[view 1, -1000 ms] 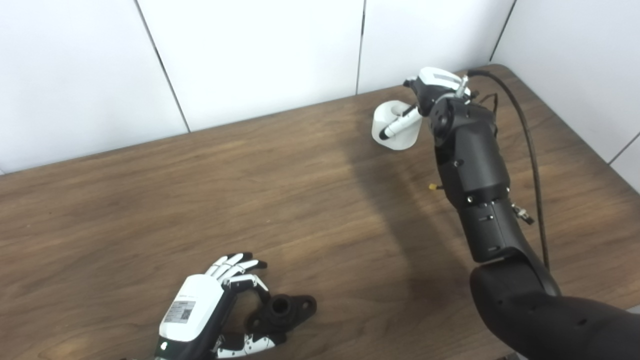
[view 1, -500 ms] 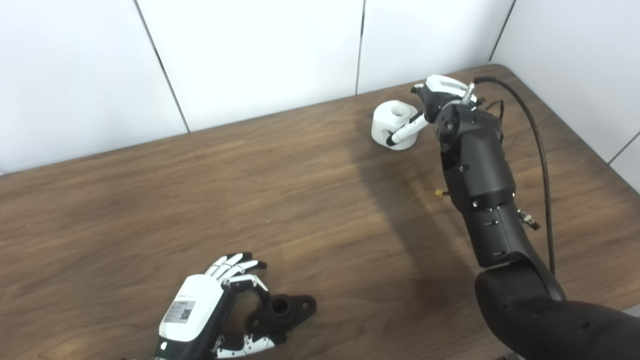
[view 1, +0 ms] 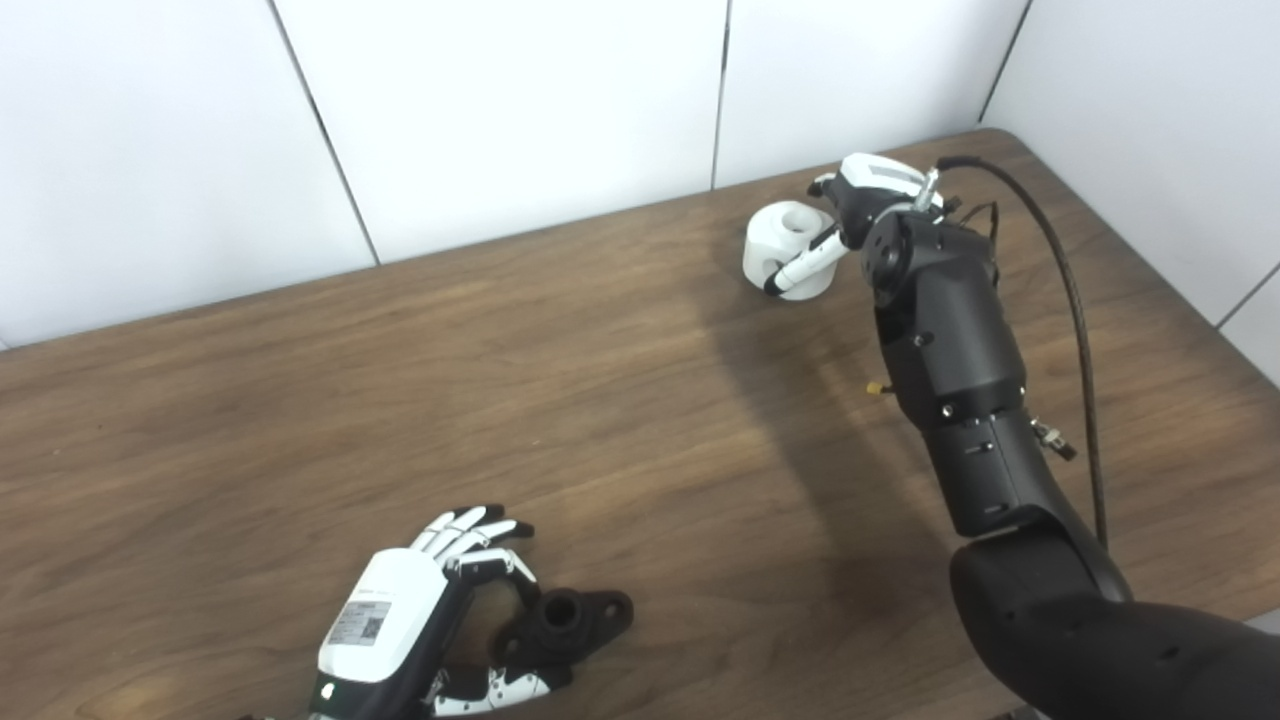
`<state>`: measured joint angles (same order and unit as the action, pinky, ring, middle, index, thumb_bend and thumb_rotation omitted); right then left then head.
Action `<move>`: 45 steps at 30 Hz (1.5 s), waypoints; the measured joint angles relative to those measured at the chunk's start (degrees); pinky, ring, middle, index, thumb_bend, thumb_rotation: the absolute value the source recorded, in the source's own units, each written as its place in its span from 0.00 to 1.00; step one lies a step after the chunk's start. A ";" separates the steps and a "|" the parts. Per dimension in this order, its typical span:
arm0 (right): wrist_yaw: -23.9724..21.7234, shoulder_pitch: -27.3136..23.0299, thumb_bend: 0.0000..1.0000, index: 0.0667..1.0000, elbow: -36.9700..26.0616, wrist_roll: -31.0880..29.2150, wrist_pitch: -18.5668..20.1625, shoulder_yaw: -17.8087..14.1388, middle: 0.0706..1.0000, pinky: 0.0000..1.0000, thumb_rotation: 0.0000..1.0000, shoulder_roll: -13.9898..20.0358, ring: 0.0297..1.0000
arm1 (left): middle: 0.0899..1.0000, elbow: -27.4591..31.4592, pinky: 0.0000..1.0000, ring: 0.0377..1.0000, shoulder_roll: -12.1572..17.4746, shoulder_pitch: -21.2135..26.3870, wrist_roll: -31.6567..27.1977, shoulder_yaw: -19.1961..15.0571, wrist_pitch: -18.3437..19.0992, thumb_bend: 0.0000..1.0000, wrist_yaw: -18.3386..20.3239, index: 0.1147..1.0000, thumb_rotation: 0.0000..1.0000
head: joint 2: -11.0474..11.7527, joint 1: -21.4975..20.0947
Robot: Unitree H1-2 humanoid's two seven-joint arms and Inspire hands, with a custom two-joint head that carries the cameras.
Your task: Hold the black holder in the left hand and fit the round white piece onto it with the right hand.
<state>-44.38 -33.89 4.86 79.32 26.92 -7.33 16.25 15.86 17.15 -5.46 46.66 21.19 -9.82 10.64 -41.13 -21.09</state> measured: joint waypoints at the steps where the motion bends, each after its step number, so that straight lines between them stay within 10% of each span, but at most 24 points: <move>1: 0.00 0.00 0.84 0.85 0.01 0.00 0.00 0.04 1.00 0.93 0.34 0.00 1.00 | 0.80 0.00 0.91 0.90 -0.01 0.00 0.00 0.00 0.00 0.52 0.00 0.42 0.05 | -0.26 -0.17; 31: 2.24 0.00 0.81 0.75 0.12 -2.25 0.00 0.55 0.95 0.91 0.35 0.80 0.99 | 0.79 0.50 0.92 0.89 -0.05 0.01 0.00 -0.23 0.52 0.52 0.97 0.42 0.05 | -0.70 -0.18; 44: 7.19 0.58 0.79 0.55 0.16 -6.24 0.00 1.96 0.86 0.92 0.26 2.50 0.95 | 0.79 0.81 0.92 0.90 -0.06 -0.02 0.00 -0.22 0.93 0.52 1.30 0.42 0.05 | -0.79 0.09; 45: 7.53 0.65 0.63 0.49 0.17 -6.49 0.00 2.02 0.85 0.93 0.20 2.53 0.94 | 0.79 0.82 0.92 0.90 -0.05 -0.03 0.00 -0.23 0.95 0.52 1.30 0.42 0.05 | -0.79 0.09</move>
<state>-36.85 -33.24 5.03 72.83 26.92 -5.31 18.78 16.68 17.09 -5.49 46.65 20.96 -8.87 11.94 -41.92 -21.01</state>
